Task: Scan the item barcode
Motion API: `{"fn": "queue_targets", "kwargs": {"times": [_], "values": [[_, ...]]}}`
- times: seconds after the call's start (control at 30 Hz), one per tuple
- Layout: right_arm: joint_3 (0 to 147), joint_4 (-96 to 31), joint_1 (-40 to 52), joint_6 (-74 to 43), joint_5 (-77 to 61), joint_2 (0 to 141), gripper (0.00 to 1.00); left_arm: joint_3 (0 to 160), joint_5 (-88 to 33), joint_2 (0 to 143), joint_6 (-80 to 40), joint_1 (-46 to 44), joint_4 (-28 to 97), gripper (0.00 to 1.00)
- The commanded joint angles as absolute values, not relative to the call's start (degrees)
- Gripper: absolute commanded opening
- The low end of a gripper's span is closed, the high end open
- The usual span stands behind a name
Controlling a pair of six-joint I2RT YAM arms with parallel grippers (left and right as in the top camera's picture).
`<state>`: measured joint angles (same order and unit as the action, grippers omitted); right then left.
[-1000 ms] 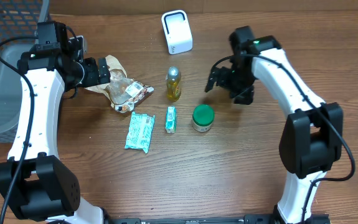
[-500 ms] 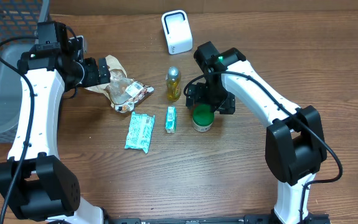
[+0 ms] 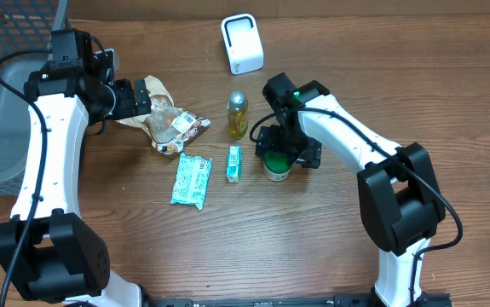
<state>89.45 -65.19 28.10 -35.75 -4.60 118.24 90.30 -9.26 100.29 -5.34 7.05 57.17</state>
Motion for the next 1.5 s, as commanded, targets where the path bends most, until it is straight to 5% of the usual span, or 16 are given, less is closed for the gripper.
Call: {"fn": "queue_targets", "kwargs": {"times": [0.0, 1.07, 1.47], "values": [[89.2, -65.0, 29.3, -38.1, -4.1, 116.5, 1.0, 90.4, -9.9, 100.1, -3.6, 6.0, 57.1, 0.99], [88.4, -63.0, 33.0, -43.5, 1.5, 116.9, 1.0, 90.4, -9.9, 100.1, -3.6, 6.0, 57.1, 1.0], [86.2, -60.7, 32.9, -43.5, 2.3, 116.9, 0.91, 90.4, -9.9, 100.1, -3.6, 6.0, 57.1, 0.99]]}}
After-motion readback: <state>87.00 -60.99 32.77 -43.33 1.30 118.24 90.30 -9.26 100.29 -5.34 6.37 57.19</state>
